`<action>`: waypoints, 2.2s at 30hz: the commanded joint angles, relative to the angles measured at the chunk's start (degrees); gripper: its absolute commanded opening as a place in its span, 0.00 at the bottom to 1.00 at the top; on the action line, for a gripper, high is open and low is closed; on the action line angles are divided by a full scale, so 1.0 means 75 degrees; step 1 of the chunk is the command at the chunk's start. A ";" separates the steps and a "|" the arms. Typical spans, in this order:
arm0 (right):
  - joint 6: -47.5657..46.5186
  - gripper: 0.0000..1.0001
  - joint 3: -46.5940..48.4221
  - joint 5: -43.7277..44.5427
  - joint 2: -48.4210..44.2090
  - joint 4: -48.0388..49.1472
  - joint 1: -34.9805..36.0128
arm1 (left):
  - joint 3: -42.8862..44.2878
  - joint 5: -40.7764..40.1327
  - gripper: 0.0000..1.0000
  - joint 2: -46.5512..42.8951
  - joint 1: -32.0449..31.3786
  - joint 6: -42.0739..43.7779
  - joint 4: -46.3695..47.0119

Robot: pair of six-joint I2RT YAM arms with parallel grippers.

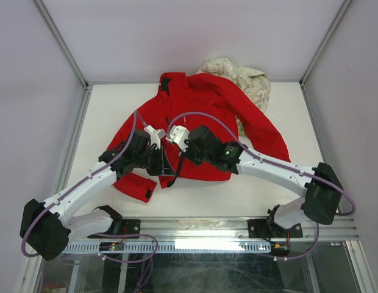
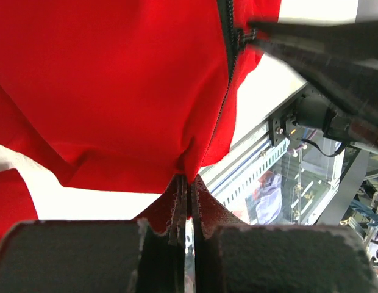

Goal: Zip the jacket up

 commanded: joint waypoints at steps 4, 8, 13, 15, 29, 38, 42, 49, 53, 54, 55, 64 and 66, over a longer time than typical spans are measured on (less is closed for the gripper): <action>-0.0360 0.00 0.1387 0.0831 0.0671 0.0253 -0.1084 | -0.0401 0.0306 0.00 -0.0677 -0.0109 -0.0132 -0.1047; -0.0430 0.00 0.2087 0.0582 0.1271 0.0320 -0.1553 | -0.0673 0.0336 0.00 -0.1070 -0.0110 -0.0420 -0.1344; -0.0450 0.00 0.2484 -0.0290 0.1639 0.0312 -0.1667 | -0.1165 0.0252 0.00 -0.1577 -0.0108 -0.0886 -0.1622; -0.0295 0.00 0.2335 -0.0928 0.1512 0.0349 -0.1624 | -0.1057 -0.0208 0.05 -0.1796 -0.0099 -0.1096 -0.1675; 0.0020 0.00 0.1495 -0.2257 0.0460 -0.0073 -0.1220 | 0.1029 -0.2237 0.72 -0.0185 0.0183 -0.1325 0.0844; 0.0154 0.00 0.1796 -0.2321 0.0710 -0.0106 -0.1211 | 0.1047 -0.1406 0.59 0.1410 0.0191 -0.1408 0.2079; 0.0034 0.00 0.1855 -0.1298 0.0913 0.0186 -0.1241 | 0.0774 -0.0731 0.05 0.1472 0.0192 -0.1329 0.2113; -0.0396 0.00 0.2752 -0.1652 0.1713 -0.0321 -0.1530 | -0.0237 -0.0778 0.00 0.0341 0.0185 -0.1250 0.1479; -0.0260 0.05 0.2663 -0.2375 0.1847 -0.0800 -0.1713 | -0.0291 -0.0803 0.05 0.0238 0.0180 -0.1442 0.1468; -0.0182 0.09 0.2643 -0.2626 0.1824 -0.0917 -0.1849 | -0.0244 -0.0838 0.19 0.0230 0.0181 -0.1519 0.1505; -0.0131 0.15 0.2592 -0.2954 0.1770 -0.0976 -0.1977 | -0.0211 -0.0896 0.33 0.0197 0.0180 -0.1595 0.1587; 0.0528 0.47 0.1779 -0.3808 0.1181 -0.0377 -0.2668 | 0.0012 -0.1351 0.66 0.1072 0.0171 -0.1722 0.2402; 0.0479 0.50 0.1626 -0.4058 0.1156 -0.0331 -0.2728 | -0.0051 -0.1221 0.67 0.1287 0.0151 -0.1764 0.2709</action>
